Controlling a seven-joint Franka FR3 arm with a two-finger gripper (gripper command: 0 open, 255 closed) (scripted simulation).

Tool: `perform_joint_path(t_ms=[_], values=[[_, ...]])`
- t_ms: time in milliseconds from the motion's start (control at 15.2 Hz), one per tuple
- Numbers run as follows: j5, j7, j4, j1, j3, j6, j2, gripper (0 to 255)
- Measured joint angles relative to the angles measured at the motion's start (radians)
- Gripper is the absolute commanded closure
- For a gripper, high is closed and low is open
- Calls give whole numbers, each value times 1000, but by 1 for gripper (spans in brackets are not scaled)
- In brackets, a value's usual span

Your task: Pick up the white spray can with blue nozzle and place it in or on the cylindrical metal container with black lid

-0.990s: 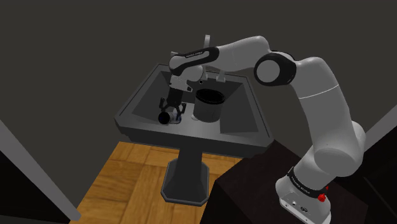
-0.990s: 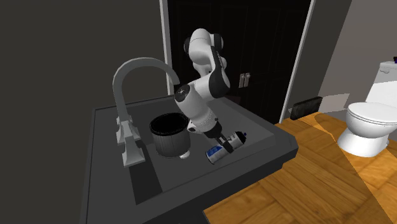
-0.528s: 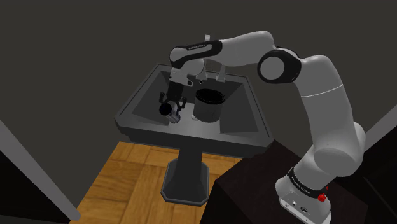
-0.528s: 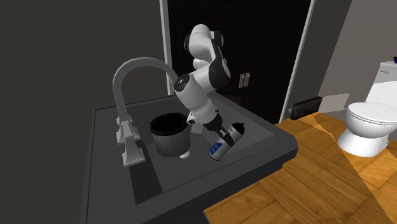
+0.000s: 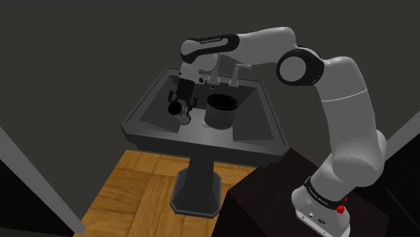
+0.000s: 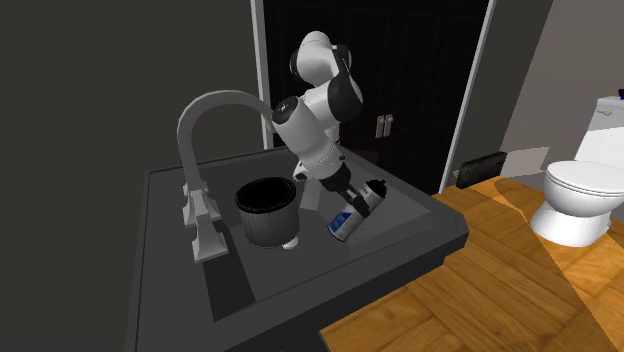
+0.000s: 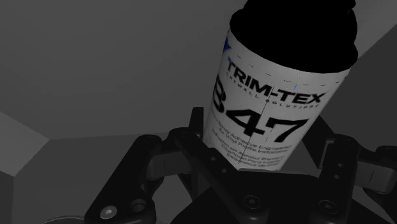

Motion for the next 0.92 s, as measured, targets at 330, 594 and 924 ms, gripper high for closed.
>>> perform_joint_path(t_ms=[330, 594, 924], values=[[0, 19, 20, -3, 2, -41, -26, 255], [-1, 39, 49, -4, 4, -81, -40, 255], [0, 61, 82, -8, 6, -129, -60, 255]])
